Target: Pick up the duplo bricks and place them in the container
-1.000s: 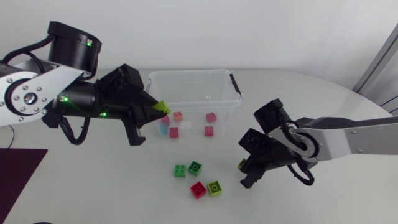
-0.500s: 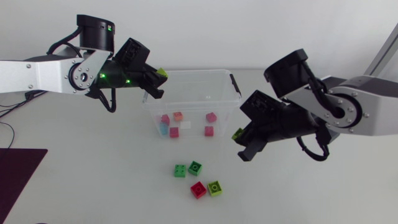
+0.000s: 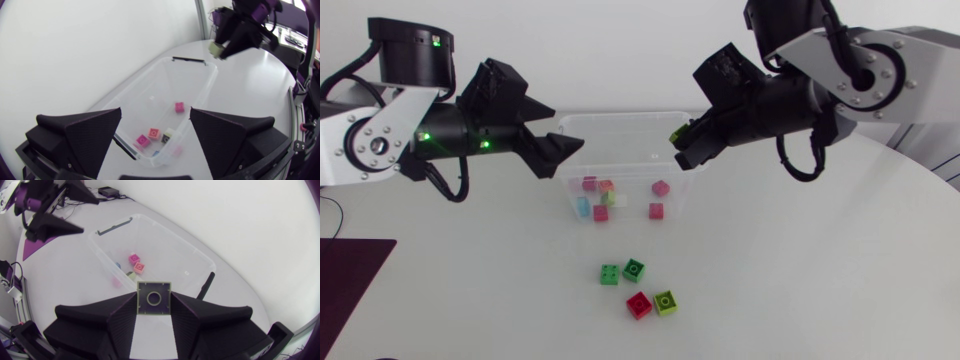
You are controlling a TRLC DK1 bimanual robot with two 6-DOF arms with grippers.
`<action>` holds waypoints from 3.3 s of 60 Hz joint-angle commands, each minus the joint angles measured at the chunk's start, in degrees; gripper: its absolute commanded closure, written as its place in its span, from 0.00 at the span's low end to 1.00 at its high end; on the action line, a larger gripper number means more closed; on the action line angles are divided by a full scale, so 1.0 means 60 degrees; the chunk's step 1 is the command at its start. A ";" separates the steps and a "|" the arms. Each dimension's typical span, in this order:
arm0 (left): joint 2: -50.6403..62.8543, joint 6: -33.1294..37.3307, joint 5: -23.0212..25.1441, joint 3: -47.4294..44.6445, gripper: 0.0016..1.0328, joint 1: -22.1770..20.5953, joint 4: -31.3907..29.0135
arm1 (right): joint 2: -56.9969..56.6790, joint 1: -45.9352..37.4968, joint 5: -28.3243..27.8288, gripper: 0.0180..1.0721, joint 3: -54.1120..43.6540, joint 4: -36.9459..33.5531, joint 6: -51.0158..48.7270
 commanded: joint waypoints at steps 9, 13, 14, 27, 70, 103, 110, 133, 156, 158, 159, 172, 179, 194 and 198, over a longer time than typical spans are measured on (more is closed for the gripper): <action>-0.0536 0.1876 0.0327 -0.1529 0.05 -0.1031 -0.1117 | 0.1521 -0.0035 0.0042 0.74 0.1104 0.0734 0.0254; -0.0345 0.2345 0.0327 -0.1748 0.05 -0.1310 -0.1366 | 0.1858 -0.0093 0.0056 0.73 0.1353 0.0895 0.0298; -0.0287 0.2433 0.0327 -0.1807 0.05 -0.1383 -0.1410 | 0.1990 -0.0123 0.0056 0.73 0.1456 0.0954 0.0298; 0.0724 0.3400 0.0210 -0.2012 0.05 -0.2115 -0.1703 | 0.3133 -0.0328 0.0291 0.44 0.2159 0.1569 0.0298; 0.4313 0.4879 -0.0127 -0.0327 0.13 -0.2394 -0.2377 | -0.3108 0.1445 -0.0735 0.14 -0.3364 -0.0628 -0.1196; 0.4489 0.4791 -0.0230 0.0185 0.77 -0.2716 -0.3490 | -0.0442 0.2543 -0.1277 0.14 -0.4638 -0.0760 -0.4755; 0.3727 0.4733 -0.0230 0.0083 0.77 -0.2643 -0.3842 | 0.0203 0.2646 -0.1247 0.15 -0.4374 -0.0804 -0.5121; -0.0111 0.3458 -0.0230 0.0976 0.77 -0.2013 -0.4369 | 0.2342 0.2163 -0.1467 0.22 -0.2998 -0.1390 -0.6381; 0.0841 0.1803 -0.0406 0.1943 0.77 -0.1324 -0.1952 | 0.3382 0.2060 -0.1848 0.52 -0.2543 -0.1624 -0.6689; 0.1061 0.1715 -0.0450 0.2031 0.77 -0.1324 -0.1777 | 0.3425 0.2060 -0.1863 0.57 -0.2573 -0.1624 -0.6689; 0.1149 0.1627 -0.0479 0.2060 0.77 -0.1310 -0.1689 | 0.3425 0.2060 -0.1863 0.59 -0.2587 -0.1624 -0.6674; 0.2731 0.0865 -0.1138 0.2529 0.76 -0.1280 -0.0209 | 0.2810 0.1709 -0.1892 0.95 -0.2749 -0.2195 -0.6557; 0.3507 0.0484 -0.1827 0.2793 0.51 -0.1266 0.0523 | 0.1990 0.1269 -0.1936 0.95 -0.2661 -0.2708 -0.6484; 0.2834 0.0001 -0.2237 0.2382 0.05 -0.1251 0.0846 | 0.0408 -0.0196 -0.2639 0.95 -0.1591 -0.3660 -0.6279; 0.2013 0.0045 -0.2149 0.1958 0.05 -0.1251 0.0523 | 0.0144 -0.0606 -0.2756 0.95 -0.1196 -0.3719 -0.6191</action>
